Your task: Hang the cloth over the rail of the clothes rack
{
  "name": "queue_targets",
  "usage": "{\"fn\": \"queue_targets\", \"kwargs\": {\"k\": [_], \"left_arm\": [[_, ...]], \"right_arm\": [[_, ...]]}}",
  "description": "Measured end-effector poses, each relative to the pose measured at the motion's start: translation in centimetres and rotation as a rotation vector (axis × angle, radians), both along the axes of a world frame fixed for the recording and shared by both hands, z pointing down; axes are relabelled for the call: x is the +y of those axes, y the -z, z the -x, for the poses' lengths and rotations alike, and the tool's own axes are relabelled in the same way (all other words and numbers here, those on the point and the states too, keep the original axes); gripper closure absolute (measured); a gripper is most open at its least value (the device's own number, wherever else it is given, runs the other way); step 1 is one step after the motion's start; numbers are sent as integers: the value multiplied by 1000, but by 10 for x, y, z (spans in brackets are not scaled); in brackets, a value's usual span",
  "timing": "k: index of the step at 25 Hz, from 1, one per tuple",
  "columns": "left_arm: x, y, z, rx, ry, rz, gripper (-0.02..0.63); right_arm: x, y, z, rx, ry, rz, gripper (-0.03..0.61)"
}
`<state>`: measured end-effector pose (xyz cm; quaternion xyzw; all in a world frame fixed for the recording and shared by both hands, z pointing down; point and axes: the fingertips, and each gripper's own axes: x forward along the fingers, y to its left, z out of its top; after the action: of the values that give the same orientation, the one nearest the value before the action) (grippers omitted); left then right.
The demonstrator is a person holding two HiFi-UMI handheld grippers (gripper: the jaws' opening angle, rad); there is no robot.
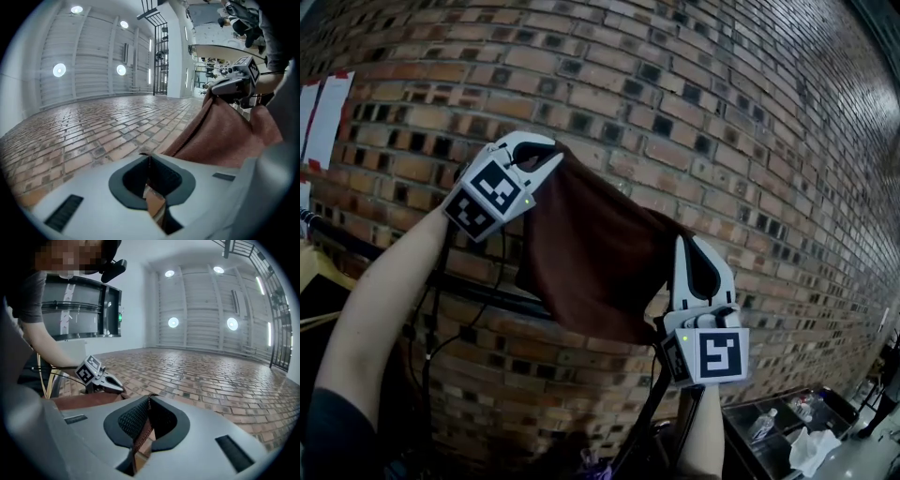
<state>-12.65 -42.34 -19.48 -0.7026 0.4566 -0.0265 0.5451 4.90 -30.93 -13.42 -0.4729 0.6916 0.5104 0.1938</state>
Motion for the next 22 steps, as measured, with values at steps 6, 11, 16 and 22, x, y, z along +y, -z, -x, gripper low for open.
{"fn": "queue_targets", "kwargs": {"k": [6, 11, 16, 22], "left_arm": [[-19, -50, 33, -114, 209, -3, 583], [-13, -62, 66, -102, 273, -10, 583], [4, -62, 76, -106, 223, -12, 583], [50, -85, 65, -212, 146, 28, 584]], "right_arm": [[10, -38, 55, 183, -102, -16, 549], [-2, -68, 84, 258, -169, 53, 549], [-7, -76, 86, 214, -130, 92, 549], [-1, -86, 58, 131, -86, 128, 549]]}}
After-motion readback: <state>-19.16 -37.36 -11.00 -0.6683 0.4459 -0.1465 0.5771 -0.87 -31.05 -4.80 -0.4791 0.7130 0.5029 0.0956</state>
